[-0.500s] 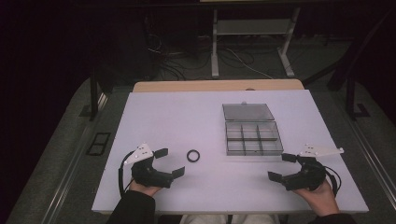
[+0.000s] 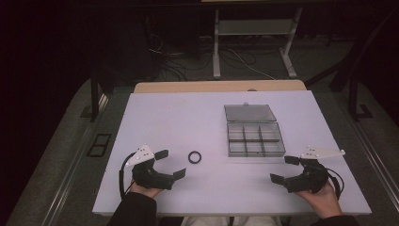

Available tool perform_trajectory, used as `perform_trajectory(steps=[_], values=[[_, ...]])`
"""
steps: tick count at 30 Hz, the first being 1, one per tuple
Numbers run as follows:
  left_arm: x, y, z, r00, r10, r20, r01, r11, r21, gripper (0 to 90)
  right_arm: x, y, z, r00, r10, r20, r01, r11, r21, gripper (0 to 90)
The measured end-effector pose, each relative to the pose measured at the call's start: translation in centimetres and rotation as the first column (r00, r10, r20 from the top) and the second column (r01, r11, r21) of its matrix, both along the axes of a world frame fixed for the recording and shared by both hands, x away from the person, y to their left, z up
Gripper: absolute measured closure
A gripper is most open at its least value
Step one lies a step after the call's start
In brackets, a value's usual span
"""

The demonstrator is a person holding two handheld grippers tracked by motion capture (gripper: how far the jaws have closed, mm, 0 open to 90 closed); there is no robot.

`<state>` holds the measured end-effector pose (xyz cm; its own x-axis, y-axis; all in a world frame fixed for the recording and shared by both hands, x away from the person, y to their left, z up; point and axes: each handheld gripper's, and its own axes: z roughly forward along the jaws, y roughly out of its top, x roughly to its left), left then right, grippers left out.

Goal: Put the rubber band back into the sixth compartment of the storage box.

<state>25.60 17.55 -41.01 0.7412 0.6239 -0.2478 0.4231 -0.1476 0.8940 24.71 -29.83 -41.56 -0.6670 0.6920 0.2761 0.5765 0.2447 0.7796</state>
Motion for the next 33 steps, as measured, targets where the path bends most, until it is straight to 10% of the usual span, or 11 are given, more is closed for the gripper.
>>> perform_trajectory(steps=[33], values=[[0.2, -1.7, 1.4, 0.9981, -0.045, -0.042, 0.050, 0.9924, 0.112, 0.0, 0.0, -0.3, -0.3, 0.9999, 0.007, -0.010, -0.007, 0.9999, -0.013, 0.0]])
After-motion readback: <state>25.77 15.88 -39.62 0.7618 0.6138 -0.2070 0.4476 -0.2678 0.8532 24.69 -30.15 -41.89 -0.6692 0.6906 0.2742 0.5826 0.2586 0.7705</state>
